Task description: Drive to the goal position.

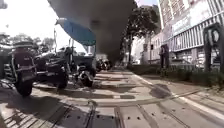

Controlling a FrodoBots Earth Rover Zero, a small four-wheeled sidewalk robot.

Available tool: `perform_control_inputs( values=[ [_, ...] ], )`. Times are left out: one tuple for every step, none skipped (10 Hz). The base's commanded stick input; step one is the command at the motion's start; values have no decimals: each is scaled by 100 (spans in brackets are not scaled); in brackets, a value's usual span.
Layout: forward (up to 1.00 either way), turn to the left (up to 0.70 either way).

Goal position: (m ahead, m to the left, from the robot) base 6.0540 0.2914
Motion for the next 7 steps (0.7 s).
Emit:
perform_control_inputs(
  values=[
    [70, 0],
    [70, 0],
    [70, 0],
    [70, 0],
    [70, 0],
    [70, 0],
    [70, 0]
  ],
)
